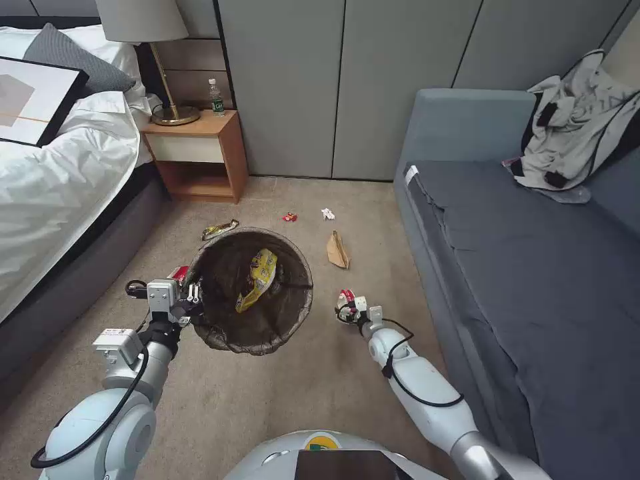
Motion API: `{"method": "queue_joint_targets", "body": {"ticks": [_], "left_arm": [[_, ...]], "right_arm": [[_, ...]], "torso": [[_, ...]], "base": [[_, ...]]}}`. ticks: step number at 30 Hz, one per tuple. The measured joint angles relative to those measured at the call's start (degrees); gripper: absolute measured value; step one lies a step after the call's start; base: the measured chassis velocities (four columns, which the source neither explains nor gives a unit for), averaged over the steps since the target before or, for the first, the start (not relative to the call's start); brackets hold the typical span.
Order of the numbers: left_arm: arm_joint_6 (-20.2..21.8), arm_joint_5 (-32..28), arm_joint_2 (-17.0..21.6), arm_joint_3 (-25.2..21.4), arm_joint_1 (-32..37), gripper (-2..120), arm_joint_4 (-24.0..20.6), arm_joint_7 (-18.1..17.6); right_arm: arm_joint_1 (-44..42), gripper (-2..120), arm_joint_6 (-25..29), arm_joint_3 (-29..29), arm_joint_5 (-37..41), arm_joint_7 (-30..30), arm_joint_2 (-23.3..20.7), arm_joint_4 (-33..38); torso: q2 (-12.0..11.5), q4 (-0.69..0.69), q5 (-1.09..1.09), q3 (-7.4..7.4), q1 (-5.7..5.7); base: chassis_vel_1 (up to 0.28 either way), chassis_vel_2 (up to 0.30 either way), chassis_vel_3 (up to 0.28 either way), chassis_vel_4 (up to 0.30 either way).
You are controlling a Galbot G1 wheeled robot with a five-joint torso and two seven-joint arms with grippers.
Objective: Pick up the trash bin, then pick up the garbage from the floor and place it into the trash bin.
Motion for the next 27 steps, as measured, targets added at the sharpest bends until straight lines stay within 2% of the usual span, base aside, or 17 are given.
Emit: {"method": "queue_joint_targets", "body": {"ticks": [10,13,16,17,21,22,24,26,27], "left_arm": [[0.0,-0.1,-0.2,0.3,0.2,2,-0.1,0.2],[0.0,0.0,-0.3,0.4,0.3,2,-0.1,0.2],[0.0,0.0,-0.5,0.4,0.4,2,-0.5,0.2],[0.0,0.0,-0.5,0.4,0.4,2,-0.5,0.2],[0.0,0.1,-0.5,0.4,0.4,2,-0.6,0.2],[0.0,0.1,-0.5,0.4,0.4,2,-0.6,0.2],[0.0,0.1,-0.7,0.4,0.5,2,-0.7,0.2],[0.0,0.1,-0.9,0.4,0.6,2,-1.0,0.2],[0.0,0.1,-0.9,0.4,0.6,2,-1.0,0.2]], "right_arm": [[1.8,100,0.5,0.6,-2.4,-1.0,2.2,-3.3],[2.0,96,0.5,0.7,-2.4,-1.2,2.4,-3.9],[2.3,80,0.7,0.9,-3.0,-1.7,2.8,-5.2],[2.3,80,0.7,0.9,-3.0,-1.7,2.8,-5.2],[2.3,62,0.7,1.0,-3.1,-1.8,2.9,-5.4],[2.3,62,0.7,1.0,-3.1,-1.8,2.9,-5.4],[2.3,54,0.7,1.0,-3.1,-1.8,2.9,-5.3],[2.3,41,0.7,0.9,-3.1,-1.8,2.9,-5.3],[2.3,41,0.7,0.9,-3.1,-1.8,2.9,-5.3]], "torso": [[0.0,0.00,0.00,0.00,0.00],[0.0,0.00,0.00,0.00,0.00],[0.0,-0.01,0.00,0.00,0.00],[0.0,-0.01,0.00,0.00,0.00],[0.0,-0.02,-0.01,0.00,0.00],[0.0,-0.02,-0.01,0.00,0.00],[0.0,-0.01,0.00,0.00,0.00],[0.0,-0.01,0.00,0.00,0.00],[0.0,-0.01,0.00,0.00,0.00]], "base": [[0.000,0.000,0.000,0.000],[0.000,0.000,0.000,0.000],[0.000,0.000,0.000,0.000],[0.000,0.000,0.000,0.000],[0.000,0.000,0.000,0.000],[0.000,0.000,0.000,0.000],[0.000,0.000,0.000,0.000],[0.000,0.000,0.000,0.000],[0.000,0.000,0.000,0.000]]}}
